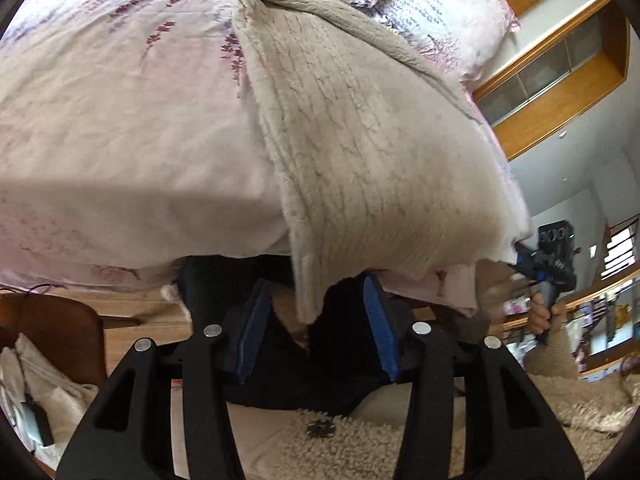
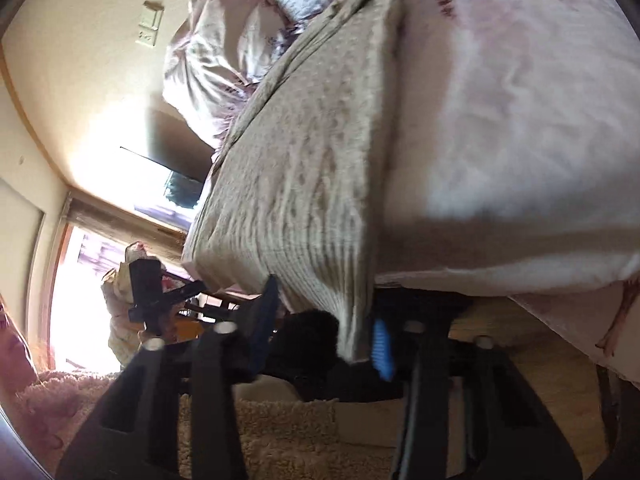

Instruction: Fold small clothes

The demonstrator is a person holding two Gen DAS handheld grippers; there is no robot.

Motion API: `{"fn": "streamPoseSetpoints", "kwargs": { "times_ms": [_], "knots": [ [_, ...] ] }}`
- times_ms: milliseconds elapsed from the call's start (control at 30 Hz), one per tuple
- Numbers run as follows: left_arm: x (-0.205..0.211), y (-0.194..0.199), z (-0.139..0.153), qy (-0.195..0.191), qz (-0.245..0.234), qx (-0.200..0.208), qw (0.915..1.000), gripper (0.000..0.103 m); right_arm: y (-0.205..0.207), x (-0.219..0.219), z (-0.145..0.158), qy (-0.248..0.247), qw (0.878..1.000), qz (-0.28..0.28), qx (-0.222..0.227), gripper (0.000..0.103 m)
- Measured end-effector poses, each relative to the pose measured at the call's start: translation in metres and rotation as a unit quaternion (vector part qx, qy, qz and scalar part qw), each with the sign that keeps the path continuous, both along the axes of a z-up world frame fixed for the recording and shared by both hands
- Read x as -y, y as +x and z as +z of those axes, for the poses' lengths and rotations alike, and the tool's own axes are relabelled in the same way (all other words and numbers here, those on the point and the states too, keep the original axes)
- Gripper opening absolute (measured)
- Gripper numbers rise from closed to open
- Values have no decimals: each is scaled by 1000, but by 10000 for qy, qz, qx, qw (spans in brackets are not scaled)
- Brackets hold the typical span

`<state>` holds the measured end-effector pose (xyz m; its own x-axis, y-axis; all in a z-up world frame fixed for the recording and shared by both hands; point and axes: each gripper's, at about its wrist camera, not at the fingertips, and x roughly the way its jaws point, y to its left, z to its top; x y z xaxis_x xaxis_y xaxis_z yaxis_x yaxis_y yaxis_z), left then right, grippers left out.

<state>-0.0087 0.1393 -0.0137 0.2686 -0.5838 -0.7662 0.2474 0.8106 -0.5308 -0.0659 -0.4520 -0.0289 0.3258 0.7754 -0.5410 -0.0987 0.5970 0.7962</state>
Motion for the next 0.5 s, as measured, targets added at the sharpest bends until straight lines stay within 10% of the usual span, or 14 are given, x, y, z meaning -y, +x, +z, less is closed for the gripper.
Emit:
{"fn": "streamPoseSetpoints", "kwargs": {
  "times_ms": [167,500],
  "knots": [
    [5,3,0,-157,-55,-34,9999,48,-2,-4,5,-41,9999,75,115,17],
    [11,1,1,-276,-189,-142,9993,9,-8,-5,38,80,9967,247,769,9]
  ]
}}
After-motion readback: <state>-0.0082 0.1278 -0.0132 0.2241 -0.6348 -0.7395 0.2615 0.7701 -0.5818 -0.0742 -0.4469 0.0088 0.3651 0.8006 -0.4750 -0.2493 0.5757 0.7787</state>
